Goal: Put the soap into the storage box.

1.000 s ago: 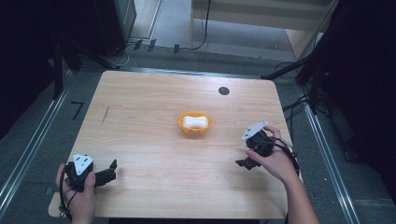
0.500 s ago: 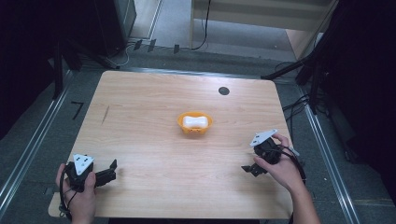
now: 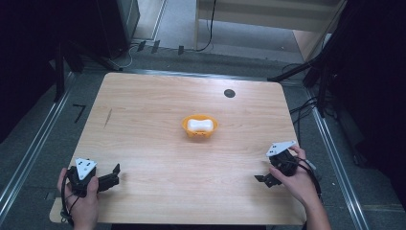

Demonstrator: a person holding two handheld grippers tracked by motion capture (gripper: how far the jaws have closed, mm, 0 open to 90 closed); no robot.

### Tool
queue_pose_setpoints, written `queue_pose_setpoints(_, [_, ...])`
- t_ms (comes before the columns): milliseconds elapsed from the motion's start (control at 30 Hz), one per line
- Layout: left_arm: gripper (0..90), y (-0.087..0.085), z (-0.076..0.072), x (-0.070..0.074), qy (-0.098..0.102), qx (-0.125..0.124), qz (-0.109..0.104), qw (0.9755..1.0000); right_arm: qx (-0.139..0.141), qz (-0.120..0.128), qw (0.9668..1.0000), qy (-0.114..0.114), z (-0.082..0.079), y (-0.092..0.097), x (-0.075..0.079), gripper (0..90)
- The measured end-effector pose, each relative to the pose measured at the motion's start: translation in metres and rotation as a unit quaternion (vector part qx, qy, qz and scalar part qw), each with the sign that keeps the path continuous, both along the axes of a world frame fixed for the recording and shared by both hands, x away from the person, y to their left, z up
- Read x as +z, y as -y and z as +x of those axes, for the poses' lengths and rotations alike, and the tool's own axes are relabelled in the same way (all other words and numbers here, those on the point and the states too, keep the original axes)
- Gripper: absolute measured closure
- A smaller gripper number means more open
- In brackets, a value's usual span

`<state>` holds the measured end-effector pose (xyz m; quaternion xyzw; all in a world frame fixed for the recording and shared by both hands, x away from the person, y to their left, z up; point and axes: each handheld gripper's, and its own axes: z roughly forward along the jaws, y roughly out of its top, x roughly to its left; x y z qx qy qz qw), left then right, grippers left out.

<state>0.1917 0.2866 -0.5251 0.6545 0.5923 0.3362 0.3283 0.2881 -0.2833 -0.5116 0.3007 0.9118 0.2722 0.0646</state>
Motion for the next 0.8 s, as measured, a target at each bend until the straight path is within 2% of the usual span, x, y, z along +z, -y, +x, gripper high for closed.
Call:
queue_pose_setpoints(333, [0.0, 0.0, 0.0, 0.0, 0.001, 0.0, 0.002, 1.0, -0.016, 0.012, 0.9998, 0.002, -0.013, 0.016, -0.006, 0.0])
queue_pose_setpoints(800, [0.0, 0.001, 0.0, 0.0, 0.0, -0.001, 0.003, 1.0, -0.048, 0.027, 0.9983, 0.02, -0.031, 0.039, -0.013, 0.0])
